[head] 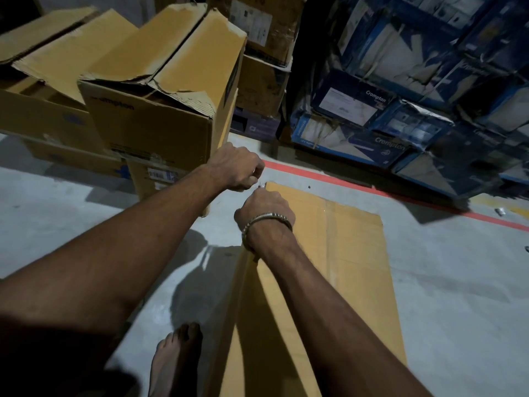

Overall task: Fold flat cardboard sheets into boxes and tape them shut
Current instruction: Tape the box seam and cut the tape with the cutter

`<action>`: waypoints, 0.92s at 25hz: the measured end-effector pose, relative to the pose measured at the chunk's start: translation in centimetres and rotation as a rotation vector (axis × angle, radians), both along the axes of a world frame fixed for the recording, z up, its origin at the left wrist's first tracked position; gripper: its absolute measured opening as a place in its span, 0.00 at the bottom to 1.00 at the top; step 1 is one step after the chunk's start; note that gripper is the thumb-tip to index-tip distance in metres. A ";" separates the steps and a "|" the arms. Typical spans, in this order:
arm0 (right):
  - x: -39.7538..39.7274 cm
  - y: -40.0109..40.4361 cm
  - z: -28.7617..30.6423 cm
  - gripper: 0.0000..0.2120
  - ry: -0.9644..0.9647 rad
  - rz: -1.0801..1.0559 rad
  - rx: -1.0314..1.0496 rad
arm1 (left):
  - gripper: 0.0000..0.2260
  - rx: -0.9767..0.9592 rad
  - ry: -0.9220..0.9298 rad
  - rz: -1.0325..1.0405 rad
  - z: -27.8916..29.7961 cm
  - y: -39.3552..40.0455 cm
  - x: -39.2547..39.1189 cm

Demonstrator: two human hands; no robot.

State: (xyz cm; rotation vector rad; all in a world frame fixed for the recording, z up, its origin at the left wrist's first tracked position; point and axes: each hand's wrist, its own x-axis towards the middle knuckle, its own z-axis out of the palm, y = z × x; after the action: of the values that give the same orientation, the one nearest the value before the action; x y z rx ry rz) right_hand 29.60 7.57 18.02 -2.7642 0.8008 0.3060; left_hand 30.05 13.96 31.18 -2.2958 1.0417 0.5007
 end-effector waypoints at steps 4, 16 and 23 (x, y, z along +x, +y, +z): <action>0.2 -0.6 -0.8 0.12 -0.043 -0.005 0.033 | 0.10 -0.433 -0.089 0.068 -12.5 -1.5 9.8; -4.9 -1.4 0.7 0.19 -0.031 -0.044 0.362 | 0.10 -0.835 0.026 0.190 -17.6 -0.7 13.6; -1.1 -2.3 0.6 0.14 -0.197 -0.025 0.193 | 0.08 -0.873 0.103 0.279 -18.1 -0.4 13.6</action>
State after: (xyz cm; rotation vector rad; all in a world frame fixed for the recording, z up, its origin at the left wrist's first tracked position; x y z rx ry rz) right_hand 28.50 5.27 18.58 -2.5533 0.7148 0.0984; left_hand 43.68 13.51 13.11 -3.2437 1.1361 0.2939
